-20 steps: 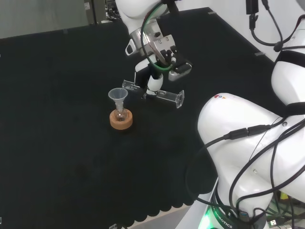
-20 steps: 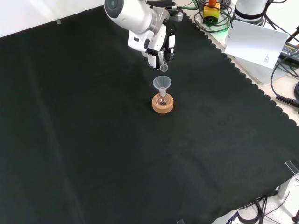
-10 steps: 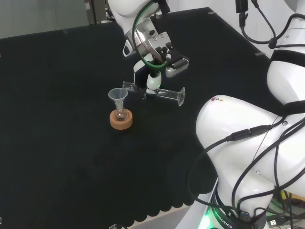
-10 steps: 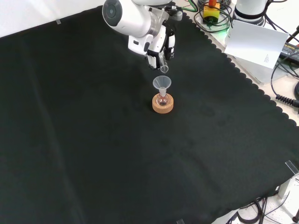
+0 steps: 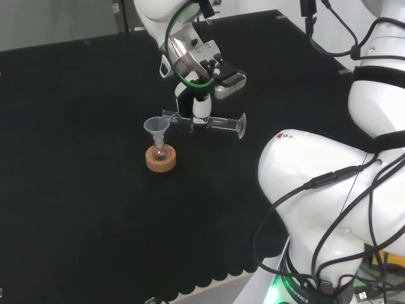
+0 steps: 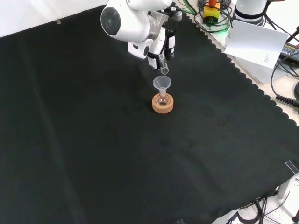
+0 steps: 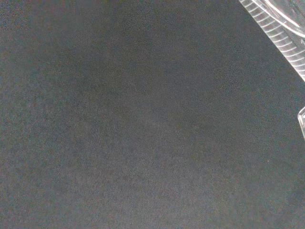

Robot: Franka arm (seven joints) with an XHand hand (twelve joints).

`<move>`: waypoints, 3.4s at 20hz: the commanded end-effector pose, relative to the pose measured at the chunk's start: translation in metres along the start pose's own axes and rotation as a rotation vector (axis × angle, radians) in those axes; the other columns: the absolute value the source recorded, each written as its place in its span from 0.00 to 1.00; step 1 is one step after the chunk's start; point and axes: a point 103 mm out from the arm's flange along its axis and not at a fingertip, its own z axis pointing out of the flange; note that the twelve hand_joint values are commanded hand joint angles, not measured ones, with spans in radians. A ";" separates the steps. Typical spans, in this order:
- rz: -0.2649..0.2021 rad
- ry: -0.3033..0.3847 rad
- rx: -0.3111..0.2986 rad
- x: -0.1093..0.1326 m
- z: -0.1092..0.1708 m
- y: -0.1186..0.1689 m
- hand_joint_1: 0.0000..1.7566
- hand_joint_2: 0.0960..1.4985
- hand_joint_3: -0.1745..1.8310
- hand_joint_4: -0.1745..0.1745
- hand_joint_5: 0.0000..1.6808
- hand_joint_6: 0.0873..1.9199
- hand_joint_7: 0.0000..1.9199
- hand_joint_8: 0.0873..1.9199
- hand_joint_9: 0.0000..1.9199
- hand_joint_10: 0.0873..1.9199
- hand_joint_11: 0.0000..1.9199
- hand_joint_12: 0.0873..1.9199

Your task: Pour the water from the graduated cylinder into the round-bottom flask.

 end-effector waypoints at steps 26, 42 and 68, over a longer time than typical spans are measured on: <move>0.109 -0.050 0.159 0.006 -0.017 -0.003 0.77 0.76 0.07 0.15 0.56 0.39 0.47 0.59 0.72 0.07 0.60 0.36; 0.126 -0.071 0.196 0.010 -0.021 -0.003 0.77 0.76 0.08 0.15 0.55 0.39 0.47 0.60 0.72 0.07 0.60 0.36; 0.142 -0.069 0.212 0.015 -0.026 -0.006 0.77 0.76 0.08 0.14 0.54 0.39 0.47 0.60 0.72 0.07 0.60 0.36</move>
